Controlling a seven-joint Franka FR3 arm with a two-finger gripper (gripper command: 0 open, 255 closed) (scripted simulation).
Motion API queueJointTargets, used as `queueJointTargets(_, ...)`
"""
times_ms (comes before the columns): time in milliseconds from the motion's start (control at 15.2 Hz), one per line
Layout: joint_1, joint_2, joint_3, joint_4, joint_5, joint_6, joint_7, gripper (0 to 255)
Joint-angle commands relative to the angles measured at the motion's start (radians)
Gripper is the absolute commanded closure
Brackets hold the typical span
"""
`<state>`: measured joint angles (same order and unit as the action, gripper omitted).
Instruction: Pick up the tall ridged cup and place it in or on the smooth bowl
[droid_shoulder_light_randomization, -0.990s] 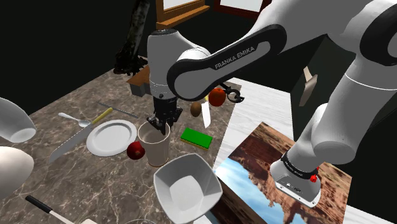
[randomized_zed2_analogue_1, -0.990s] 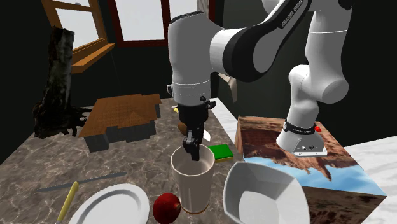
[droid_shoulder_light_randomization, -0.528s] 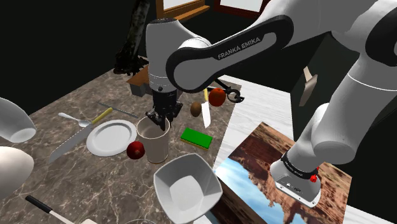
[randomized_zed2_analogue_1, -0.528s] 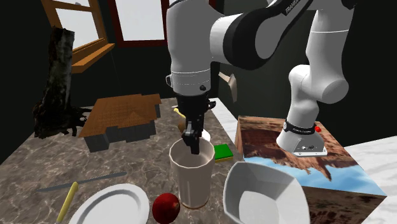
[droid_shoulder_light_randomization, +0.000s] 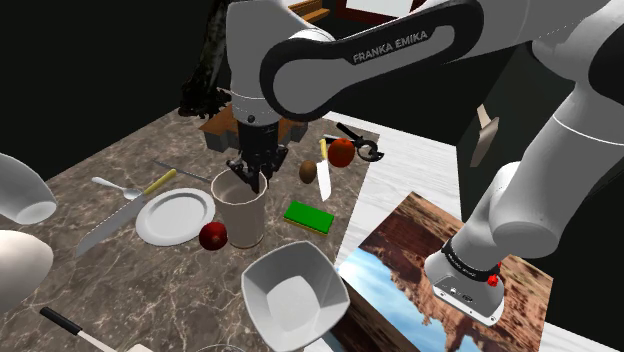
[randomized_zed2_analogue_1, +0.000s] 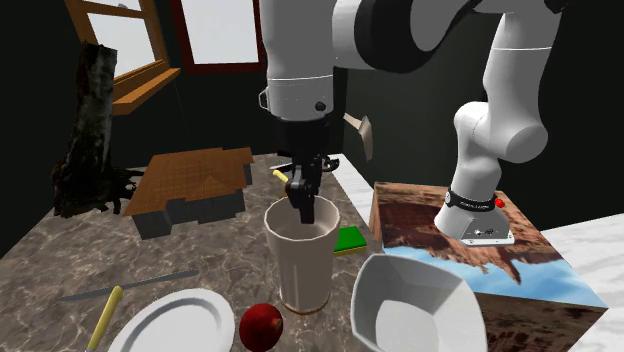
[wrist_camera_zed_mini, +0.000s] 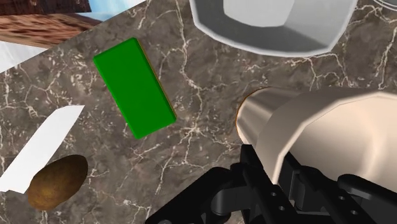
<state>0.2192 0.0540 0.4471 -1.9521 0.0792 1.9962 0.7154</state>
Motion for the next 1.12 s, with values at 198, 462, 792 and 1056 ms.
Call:
queueJointTargets(198,-0.002,-0.015,-0.001,0.054,0.005,-0.067,0.000,255)
queueJointTargets(462,-0.003,-0.024,-0.002,0.098,0.007,-0.119,0.002,255)
queueJointTargets(792,-0.004,-0.030,-0.003,0.159,0.008,-0.185,0.005,255)
queueJointTargets(1056,-0.001,-0.064,0.001,0.167,0.023,-0.224,0.012,255)
